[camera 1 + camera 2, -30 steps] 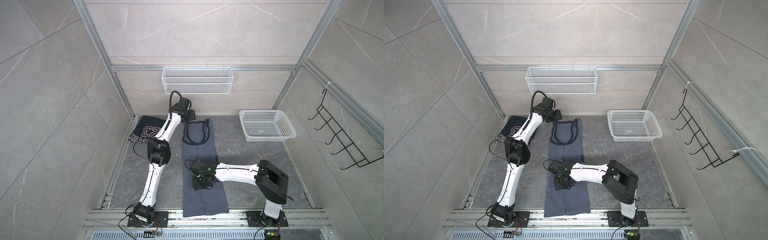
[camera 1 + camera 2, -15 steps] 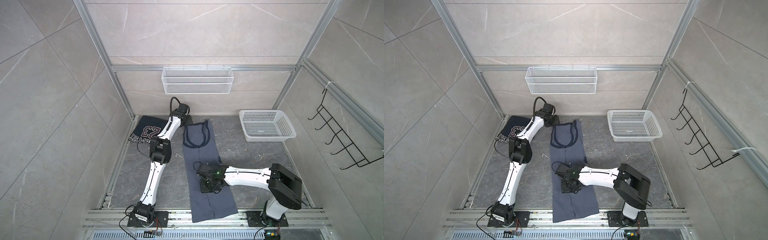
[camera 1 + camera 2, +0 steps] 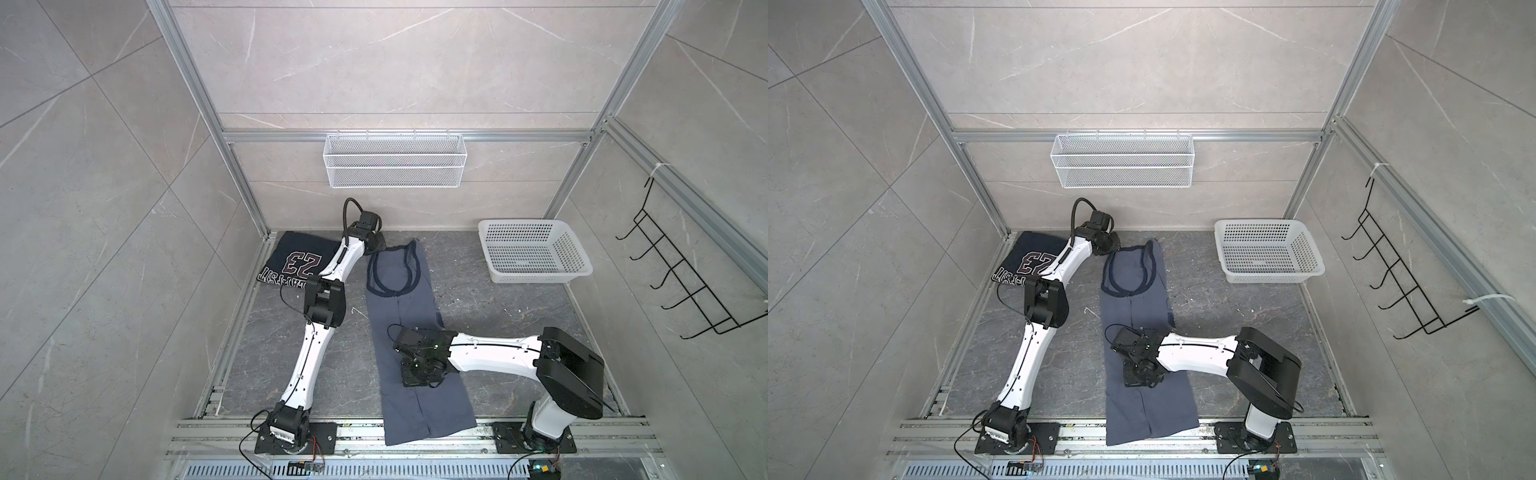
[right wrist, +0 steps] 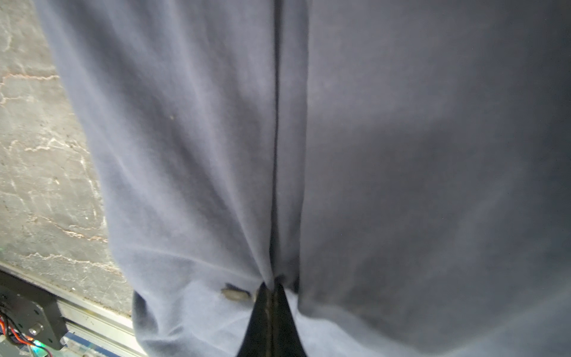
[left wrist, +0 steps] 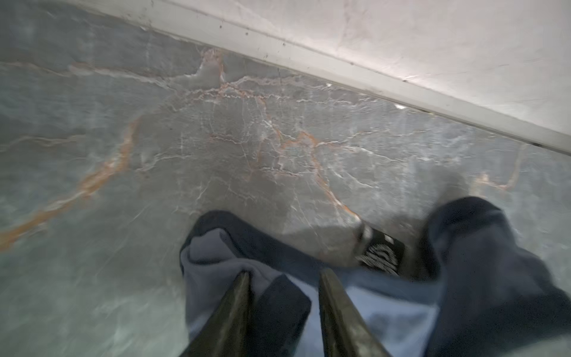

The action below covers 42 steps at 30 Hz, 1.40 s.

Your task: Fold and stack the tank tops

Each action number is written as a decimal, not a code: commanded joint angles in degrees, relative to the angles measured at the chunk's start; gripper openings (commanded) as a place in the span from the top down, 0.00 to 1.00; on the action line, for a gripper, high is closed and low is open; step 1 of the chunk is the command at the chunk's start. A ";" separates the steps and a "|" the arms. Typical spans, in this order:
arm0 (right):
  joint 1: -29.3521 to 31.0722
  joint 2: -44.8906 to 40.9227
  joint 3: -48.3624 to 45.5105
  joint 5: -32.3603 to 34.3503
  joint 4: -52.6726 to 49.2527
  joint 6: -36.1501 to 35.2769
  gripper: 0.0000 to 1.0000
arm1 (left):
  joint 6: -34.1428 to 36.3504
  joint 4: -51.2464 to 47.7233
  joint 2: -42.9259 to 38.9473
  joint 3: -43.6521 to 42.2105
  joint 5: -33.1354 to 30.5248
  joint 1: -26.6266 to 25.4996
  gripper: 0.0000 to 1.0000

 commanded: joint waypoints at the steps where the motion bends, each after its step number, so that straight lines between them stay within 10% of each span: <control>1: -0.11 -1.26 -1.45 0.31 -3.25 0.95 1.00 | -1.43 0.09 2.85 1.34 1.25 0.66 0.61; 24: -0.13 0.68 -1.44 -2.15 0.11 -0.60 1.00 | -2.94 0.33 3.87 2.10 3.64 3.03 0.63; 42: -1.42 13.98 11.81 -4.01 3.00 -2.51 0.97 | -0.75 3.36 -2.78 4.37 6.64 4.16 0.25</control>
